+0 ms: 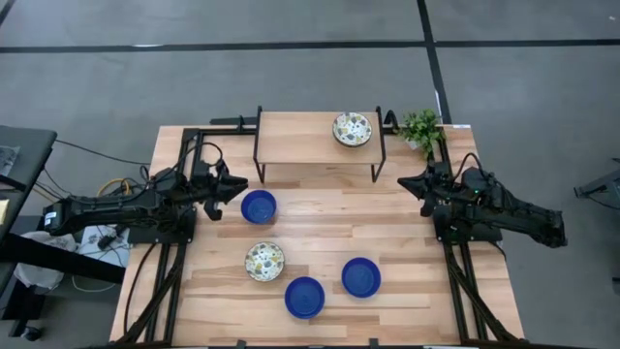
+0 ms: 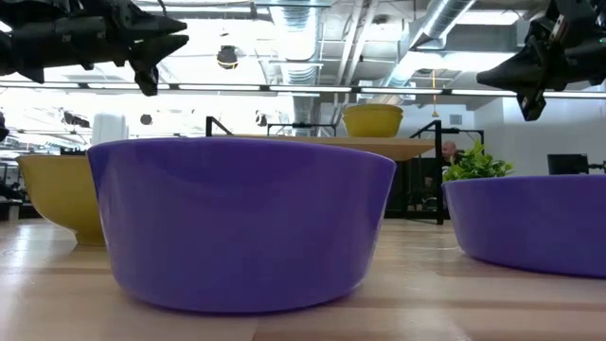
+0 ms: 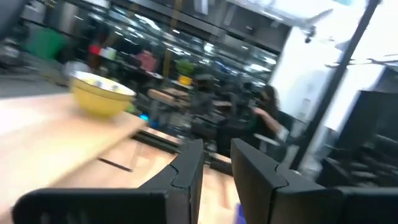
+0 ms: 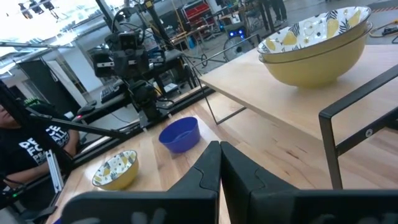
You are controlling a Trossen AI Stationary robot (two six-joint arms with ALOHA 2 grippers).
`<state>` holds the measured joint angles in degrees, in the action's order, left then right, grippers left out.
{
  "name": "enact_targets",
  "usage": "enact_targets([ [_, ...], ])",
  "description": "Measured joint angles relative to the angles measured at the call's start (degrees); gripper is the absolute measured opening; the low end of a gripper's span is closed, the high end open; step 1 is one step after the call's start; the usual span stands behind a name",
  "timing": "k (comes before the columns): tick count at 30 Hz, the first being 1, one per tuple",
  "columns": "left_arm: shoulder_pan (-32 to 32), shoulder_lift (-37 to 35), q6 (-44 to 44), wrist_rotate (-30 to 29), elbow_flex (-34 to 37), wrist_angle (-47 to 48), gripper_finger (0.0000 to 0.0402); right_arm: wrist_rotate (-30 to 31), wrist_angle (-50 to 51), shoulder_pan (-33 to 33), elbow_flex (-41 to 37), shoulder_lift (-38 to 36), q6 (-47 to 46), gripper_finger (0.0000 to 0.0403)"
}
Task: Pick & Place Mini bowls
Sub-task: Stack the white patterned bowl on top of the white patterned bowls on the shelf
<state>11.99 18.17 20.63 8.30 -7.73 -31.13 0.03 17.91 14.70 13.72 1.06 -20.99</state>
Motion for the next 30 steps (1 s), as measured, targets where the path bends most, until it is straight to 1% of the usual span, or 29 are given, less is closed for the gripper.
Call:
enact_targets([
  [4, 0.0, 0.8, 1.4, 5.3, -1.0, 0.3, 0.0082, 0.0, 0.0, 0.0, 0.0, 0.0, 0.0, 0.0000],
  [7, 0.0, 4.1, 2.2, 9.3, -4.5, 1.8, 0.0082, 0.0, -0.1, 0.0, 0.0, 0.0, 0.0, 0.0000],
  [9, -0.1, 7.6, 2.3, 11.9, -7.9, 6.1, 0.0082, 0.0, -0.1, 0.0, 0.0, 0.0, 0.0, 0.0000],
  [13, -0.1, 16.9, 1.9, 16.3, -16.0, 17.8, 0.0082, 0.0, -0.1, 0.0, 0.0, 0.0, 0.0, 0.0000],
  [16, -0.1, 24.3, 0.8, 21.3, -21.8, 26.8, 0.0082, 0.0, -0.1, 0.0, 0.0, 0.0, 0.0, 0.0000],
  [20, -0.1, 32.3, -0.2, 26.3, -26.7, 38.6, 0.0082, 0.0, -0.1, 0.0, 0.0, 0.0, 0.0, 0.0000],
  [23, -0.4, 36.1, -1.1, 27.2, -28.1, 46.2, 0.0082, 0.0, -0.1, 0.0, 0.0, 0.0, 0.0, 0.0000],
  [25, -0.5, 37.7, -1.1, 27.3, -28.1, 49.5, 0.0082, 0.0, 0.0, 0.0, 0.0, 0.0, 0.1, 0.0000],
  [30, -0.4, 39.1, 2.7, 29.3, -28.1, 50.5, 0.0082, 0.0, 0.0, 0.0, 0.0, 0.0, 0.4, 0.0000],
])
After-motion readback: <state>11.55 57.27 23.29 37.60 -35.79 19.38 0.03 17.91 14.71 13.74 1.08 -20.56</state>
